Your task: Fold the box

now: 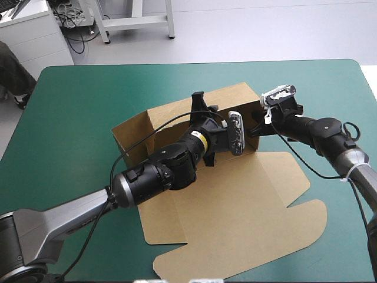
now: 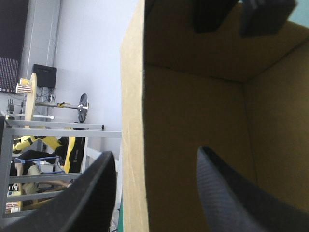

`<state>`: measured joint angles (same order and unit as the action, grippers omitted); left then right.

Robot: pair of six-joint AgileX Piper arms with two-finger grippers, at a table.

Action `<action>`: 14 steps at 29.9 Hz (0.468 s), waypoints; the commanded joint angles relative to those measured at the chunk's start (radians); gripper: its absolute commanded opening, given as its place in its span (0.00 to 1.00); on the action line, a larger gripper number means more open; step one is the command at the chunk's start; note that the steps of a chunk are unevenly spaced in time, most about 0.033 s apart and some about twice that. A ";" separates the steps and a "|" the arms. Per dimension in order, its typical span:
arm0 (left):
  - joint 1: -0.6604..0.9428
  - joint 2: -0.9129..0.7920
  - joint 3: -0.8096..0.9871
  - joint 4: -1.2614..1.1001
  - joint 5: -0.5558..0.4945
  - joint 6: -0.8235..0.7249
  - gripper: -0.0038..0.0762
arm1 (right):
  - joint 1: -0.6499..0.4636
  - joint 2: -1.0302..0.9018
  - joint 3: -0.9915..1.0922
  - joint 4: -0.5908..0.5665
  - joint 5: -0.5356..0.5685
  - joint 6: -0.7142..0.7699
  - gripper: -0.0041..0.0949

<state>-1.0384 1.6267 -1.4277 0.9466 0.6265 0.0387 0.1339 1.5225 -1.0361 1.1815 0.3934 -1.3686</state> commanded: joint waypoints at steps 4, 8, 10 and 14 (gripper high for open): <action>-0.014 -0.116 -0.045 -0.020 0.058 -0.026 0.51 | -0.002 -0.037 -0.029 0.025 -0.016 0.056 0.02; 0.076 -0.141 -0.125 -0.020 0.132 -0.171 0.51 | -0.002 -0.037 -0.029 0.025 -0.016 0.058 0.02; 0.157 -0.143 -0.179 -0.039 0.182 -0.197 0.51 | -0.002 -0.037 -0.029 0.025 -0.016 0.060 0.02; 0.349 -0.143 -0.254 -0.163 0.247 -0.195 0.51 | -0.002 -0.037 -0.029 0.025 -0.016 0.073 0.02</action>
<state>-0.7961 1.5303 -1.6107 0.8317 0.8485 -0.1355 0.1339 1.5225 -1.0361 1.1661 0.3841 -1.3184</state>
